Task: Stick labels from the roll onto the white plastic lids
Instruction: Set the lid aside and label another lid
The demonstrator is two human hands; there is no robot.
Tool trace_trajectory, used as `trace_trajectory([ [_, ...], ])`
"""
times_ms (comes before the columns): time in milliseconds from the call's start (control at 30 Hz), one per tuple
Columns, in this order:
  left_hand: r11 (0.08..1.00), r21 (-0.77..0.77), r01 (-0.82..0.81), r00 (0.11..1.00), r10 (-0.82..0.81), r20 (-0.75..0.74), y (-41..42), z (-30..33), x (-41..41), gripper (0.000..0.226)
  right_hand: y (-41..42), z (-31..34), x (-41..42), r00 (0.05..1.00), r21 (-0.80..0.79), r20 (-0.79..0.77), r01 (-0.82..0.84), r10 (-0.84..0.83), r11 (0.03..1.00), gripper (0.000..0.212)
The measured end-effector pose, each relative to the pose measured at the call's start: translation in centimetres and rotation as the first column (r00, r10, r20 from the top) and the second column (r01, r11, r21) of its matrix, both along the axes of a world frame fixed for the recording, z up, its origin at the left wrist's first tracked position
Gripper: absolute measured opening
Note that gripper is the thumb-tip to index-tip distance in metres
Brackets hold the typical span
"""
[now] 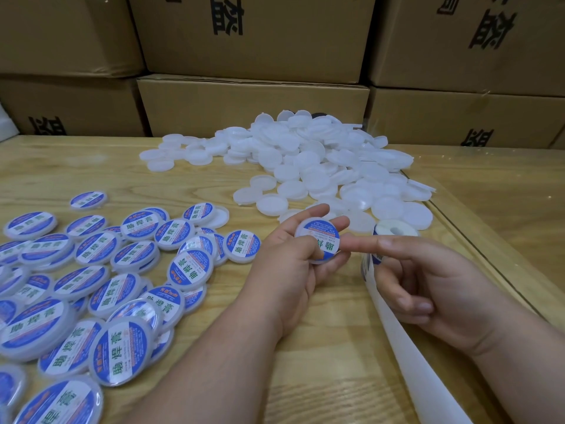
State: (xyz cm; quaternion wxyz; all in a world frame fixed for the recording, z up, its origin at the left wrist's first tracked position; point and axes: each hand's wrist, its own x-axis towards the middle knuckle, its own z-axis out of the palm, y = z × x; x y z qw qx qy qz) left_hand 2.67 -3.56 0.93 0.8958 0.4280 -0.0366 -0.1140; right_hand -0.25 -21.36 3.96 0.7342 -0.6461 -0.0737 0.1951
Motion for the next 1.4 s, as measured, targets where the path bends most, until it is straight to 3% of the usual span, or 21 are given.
trace_trajectory([
  [167,0.996,0.001,-0.085,0.996,0.085,0.012,0.0,-0.2,0.2,0.038,-0.2,-0.2,0.1,0.999,0.059,0.037,-0.005,0.003,0.998,0.048],
  [333,0.988,-0.014,-0.157,0.987,0.156,-0.039,0.2,0.3,0.2,0.025,-0.7,-0.2,0.6,0.981,0.171,0.055,0.173,-0.185,0.970,0.052],
  [567,0.975,0.166,-0.147,0.983,0.162,-0.081,0.4,0.9,0.1,0.052,-0.6,-0.3,0.7,0.933,0.215,0.045,0.339,-0.356,0.916,0.029],
  [767,0.982,0.067,-0.175,0.983,0.178,-0.052,0.0,0.1,0.5,0.021,-0.2,-0.3,0.7,0.926,0.183,0.032,0.364,-0.376,0.913,0.023],
  [900,0.983,0.008,-0.183,0.982,0.183,-0.050,-0.1,-0.2,0.7,0.050,-0.2,-0.6,0.9,0.904,0.158,0.053,0.411,-0.423,0.898,0.028],
  [1033,0.984,0.011,-0.177,0.980,0.177,-0.092,0.2,0.1,0.7,0.021,-0.2,-0.8,1.2,0.886,0.138,0.066,0.447,-0.458,0.884,0.026],
  [1200,0.982,-0.010,-0.189,0.956,0.182,-0.228,0.6,0.5,0.7,0.044,-0.5,-1.1,1.1,0.881,0.131,0.090,0.452,-0.465,0.882,0.026],
  [1400,0.959,-0.096,-0.265,0.951,0.245,-0.187,0.8,0.4,1.0,0.020,-0.9,-1.4,1.3,0.886,0.118,0.119,0.435,-0.447,0.893,0.020],
])
